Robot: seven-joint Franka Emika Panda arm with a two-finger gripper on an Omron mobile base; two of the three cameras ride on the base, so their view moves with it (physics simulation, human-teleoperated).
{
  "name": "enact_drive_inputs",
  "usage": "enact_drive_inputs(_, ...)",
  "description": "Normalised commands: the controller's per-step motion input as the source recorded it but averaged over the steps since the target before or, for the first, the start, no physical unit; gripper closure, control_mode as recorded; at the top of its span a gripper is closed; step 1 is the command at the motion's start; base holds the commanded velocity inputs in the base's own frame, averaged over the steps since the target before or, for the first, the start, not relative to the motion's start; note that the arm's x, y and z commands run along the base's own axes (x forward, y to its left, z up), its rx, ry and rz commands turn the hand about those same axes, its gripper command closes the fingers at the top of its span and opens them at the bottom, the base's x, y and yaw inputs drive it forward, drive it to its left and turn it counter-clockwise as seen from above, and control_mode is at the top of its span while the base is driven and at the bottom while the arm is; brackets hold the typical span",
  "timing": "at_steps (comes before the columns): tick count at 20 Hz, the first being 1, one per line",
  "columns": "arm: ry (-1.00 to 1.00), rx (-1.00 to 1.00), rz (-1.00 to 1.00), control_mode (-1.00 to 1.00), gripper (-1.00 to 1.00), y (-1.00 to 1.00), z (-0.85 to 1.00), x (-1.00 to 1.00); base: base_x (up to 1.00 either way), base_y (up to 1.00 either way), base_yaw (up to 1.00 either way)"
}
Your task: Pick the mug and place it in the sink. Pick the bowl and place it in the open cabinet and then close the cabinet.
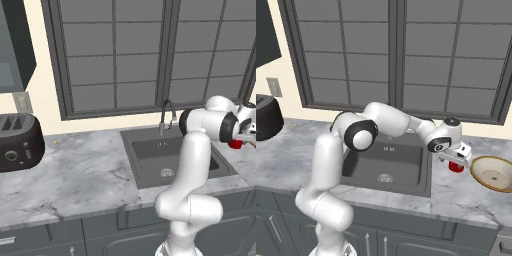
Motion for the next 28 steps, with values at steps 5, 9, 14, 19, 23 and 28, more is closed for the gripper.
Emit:
enact_drive_inputs(5, 0.0, 0.0, 0.04, -1.0, 1.0, -0.11, -0.09, 0.16, 0.0, 0.0, 0.0)
enact_drive_inputs(9, 0.0, 0.0, 0.03, -1.0, 1.0, -0.1, -0.04, 0.0, 0.0, 0.0, 0.0)
enact_drive_inputs(14, 0.0, 0.0, 0.03, -1.0, 1.0, -0.15, -0.08, 0.0, 0.0, 0.0, 0.0)
enact_drive_inputs(19, 0.01, 0.02, 0.09, -1.0, 1.0, 0.0, -0.09, -0.04, 0.0, 0.0, 0.0)
enact_drive_inputs(23, -0.19, -0.14, 0.16, -1.0, 1.0, 0.32, 0.22, -0.49, 0.0, 0.0, 0.0)
enact_drive_inputs(28, -0.02, -0.14, 0.19, -1.0, 1.0, 0.41, 0.74, -0.47, 0.0, 0.0, 0.0)
